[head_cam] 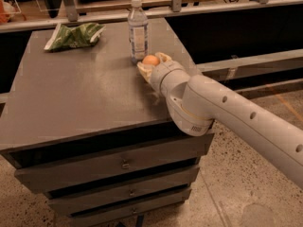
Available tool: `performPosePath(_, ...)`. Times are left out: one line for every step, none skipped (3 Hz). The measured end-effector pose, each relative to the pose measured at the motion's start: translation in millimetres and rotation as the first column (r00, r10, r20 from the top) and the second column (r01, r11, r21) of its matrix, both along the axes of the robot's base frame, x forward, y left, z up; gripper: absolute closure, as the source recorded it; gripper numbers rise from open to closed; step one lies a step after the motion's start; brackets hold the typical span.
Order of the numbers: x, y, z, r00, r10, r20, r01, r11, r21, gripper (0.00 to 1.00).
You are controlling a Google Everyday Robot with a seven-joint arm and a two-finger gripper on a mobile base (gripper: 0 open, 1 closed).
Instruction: Move orange near blue plastic bottle
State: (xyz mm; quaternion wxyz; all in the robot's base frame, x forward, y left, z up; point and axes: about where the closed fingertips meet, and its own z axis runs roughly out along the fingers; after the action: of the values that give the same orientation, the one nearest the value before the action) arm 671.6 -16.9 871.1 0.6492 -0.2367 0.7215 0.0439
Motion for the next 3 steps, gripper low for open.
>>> performPosePath(11, 4, -1, 0.9998, 0.018, -0.001, -0.018, 1.000, 0.000, 1.00)
performPosePath(19, 7, -4, 0.9993, 0.036, -0.009, -0.036, 0.999, 0.001, 1.00)
performPosePath(27, 10, -8, 0.9991, 0.038, -0.016, -0.038, 0.999, 0.001, 0.82)
